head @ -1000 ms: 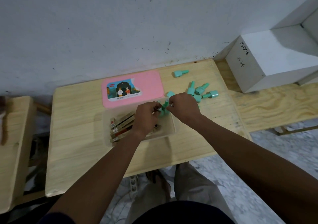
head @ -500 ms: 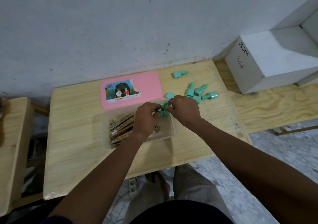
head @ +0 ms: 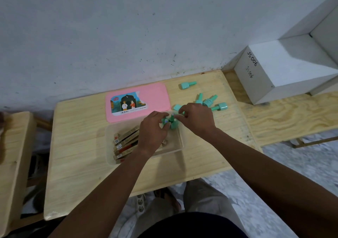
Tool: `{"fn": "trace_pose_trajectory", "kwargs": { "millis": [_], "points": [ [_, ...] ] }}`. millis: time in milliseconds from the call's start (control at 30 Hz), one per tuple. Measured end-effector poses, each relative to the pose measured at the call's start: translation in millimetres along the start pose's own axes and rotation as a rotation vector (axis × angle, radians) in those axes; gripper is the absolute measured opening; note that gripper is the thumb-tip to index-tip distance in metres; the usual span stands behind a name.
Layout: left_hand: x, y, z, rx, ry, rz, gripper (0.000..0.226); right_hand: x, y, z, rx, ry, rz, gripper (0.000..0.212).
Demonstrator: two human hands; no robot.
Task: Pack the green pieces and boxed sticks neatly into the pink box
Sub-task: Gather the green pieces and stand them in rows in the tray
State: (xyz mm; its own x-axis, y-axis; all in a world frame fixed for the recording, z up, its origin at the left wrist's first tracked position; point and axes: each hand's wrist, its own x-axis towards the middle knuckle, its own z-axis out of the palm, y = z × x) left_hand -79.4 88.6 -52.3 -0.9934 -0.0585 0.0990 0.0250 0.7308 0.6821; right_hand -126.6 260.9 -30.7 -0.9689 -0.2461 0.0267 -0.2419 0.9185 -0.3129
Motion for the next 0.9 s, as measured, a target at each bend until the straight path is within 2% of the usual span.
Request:
{"fn": "trace_pose_trajectory", "kwargs": {
  "millis": [133,267,500,800,900],
  "points": [
    [19.8,18.0,2.6,0.019,0.006,0.066,0.024,10.6,21.9,-12.1,0.067,0.005,0.168,0.024],
    [51.4,37.1,19.3,0.065,-0.037,0.095,0.019,27.1,49.3,-22.6,0.065,-0.085,0.319,0.015],
    [129.4,57.2,63.0,0.219,-0.165,0.074,0.023,70.9,91.5,-18.7,0.083,-0.178,0.444,0.018],
    [209.0,51.4,129.8,0.432,-0.253,0.110,0.037,110.2,124.4,19.4,0.071,-0.190,0.427,0.037],
    [219.3,49.7,137.0,0.502,-0.300,0.100,0.039,115.6,127.6,24.5,0.084,-0.237,0.413,0.037]
  ]
}}
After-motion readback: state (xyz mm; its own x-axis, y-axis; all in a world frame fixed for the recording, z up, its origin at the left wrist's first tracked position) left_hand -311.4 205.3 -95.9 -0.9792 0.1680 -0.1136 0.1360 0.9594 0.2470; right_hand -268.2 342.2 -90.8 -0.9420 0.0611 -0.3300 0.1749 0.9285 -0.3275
